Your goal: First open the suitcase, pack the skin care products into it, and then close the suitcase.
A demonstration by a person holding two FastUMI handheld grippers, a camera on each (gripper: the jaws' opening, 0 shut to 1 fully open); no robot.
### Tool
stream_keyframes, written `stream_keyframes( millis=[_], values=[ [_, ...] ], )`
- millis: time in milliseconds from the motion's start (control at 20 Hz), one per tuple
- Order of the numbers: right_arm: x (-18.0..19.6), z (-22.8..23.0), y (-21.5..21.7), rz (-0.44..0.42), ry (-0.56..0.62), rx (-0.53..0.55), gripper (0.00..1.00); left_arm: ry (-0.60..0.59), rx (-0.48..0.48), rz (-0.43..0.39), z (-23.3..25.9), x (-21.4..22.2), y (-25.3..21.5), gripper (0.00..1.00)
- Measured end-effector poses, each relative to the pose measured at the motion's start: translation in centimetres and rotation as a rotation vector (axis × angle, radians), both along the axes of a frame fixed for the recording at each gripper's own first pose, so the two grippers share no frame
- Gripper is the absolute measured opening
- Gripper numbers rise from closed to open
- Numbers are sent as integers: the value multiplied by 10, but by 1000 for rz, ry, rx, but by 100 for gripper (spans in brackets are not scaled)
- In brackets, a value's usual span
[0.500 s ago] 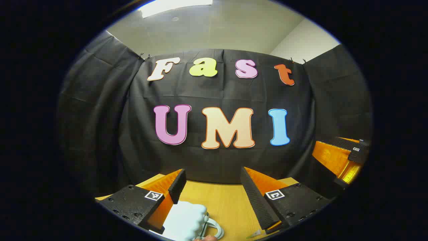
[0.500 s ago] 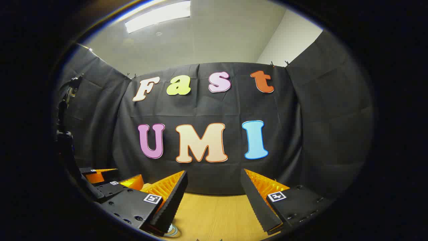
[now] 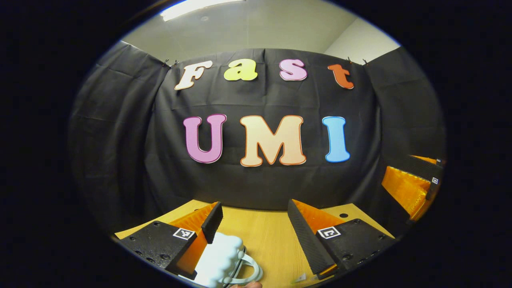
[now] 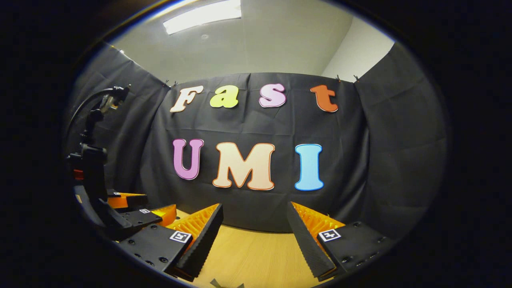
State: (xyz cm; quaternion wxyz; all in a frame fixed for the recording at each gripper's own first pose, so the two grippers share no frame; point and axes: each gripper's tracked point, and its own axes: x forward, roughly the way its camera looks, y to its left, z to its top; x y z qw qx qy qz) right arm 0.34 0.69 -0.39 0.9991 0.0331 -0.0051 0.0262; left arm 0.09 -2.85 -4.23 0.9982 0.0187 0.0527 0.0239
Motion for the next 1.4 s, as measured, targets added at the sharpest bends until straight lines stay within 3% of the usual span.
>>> stream_keyframes(
  millis=[100, 350, 700, 1050, 1400],
  values=[
    [0, -10, -10, 6, 3, 37, 99, 47, 26, 7, -20, -1, -1, 95],
    [1, -13, -23, -36, 16, 6, 99, 242, 17, -49, -90, -6, -10, 96],
    [-1, -20, -36, -118, 62, -10, 99, 526, -59, -100, -185, -15, -11, 96],
    [-4, -34, -43, -161, 112, -61, 99, 744, -64, -103, -244, -23, -9, 96],
    [-8, -40, -41, -153, 133, -92, 99, 893, -145, -108, -282, -25, -19, 92]
  ],
)
